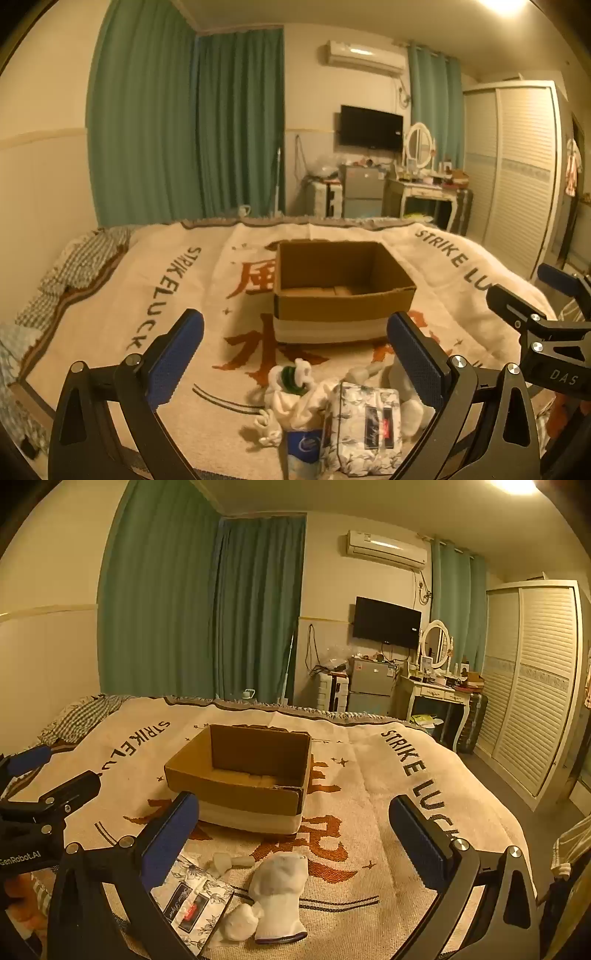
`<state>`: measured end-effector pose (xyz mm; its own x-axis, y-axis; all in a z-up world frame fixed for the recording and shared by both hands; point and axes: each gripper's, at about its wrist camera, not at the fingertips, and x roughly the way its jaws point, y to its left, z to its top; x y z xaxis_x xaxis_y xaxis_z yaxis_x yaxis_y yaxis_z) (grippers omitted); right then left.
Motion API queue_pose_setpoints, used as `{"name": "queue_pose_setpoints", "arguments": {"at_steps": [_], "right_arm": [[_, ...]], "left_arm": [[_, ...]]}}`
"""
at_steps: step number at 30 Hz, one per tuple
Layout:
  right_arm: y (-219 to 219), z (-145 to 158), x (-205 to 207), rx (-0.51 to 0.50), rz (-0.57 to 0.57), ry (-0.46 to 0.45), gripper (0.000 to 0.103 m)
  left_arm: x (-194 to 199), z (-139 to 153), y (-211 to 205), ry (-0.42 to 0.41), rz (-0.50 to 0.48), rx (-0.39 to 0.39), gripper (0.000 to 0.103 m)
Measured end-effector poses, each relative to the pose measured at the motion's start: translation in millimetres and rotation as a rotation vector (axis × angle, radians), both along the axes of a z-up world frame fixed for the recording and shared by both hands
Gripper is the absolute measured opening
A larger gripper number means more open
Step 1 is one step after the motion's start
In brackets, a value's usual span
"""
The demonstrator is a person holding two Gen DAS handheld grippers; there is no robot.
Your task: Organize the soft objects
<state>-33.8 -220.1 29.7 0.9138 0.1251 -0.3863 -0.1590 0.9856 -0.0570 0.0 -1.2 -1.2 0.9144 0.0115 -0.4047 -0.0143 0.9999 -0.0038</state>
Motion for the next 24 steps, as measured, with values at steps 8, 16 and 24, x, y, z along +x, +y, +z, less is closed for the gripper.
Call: {"name": "queue_pose_setpoints", "arguments": {"at_steps": [8,16,24], "right_arm": [[-0.5,-0.2,0.3,0.001,-0.001,-0.001,0.103],[1.5,-0.5,0.2,-0.004,0.000,0.000,0.103],[-0.3,-0.2,-3.1,-0.002,0.001,0.005,0.103]], "left_arm": [[1.0,1.8,3.5,0.001,-0.014,-0.014,0.101],[5.4,-1.1,4.7,0.000,-0.011,-0.012,0.101],[1.6,0.5,-0.2,0.000,-0.006,-0.006,0.101]]}}
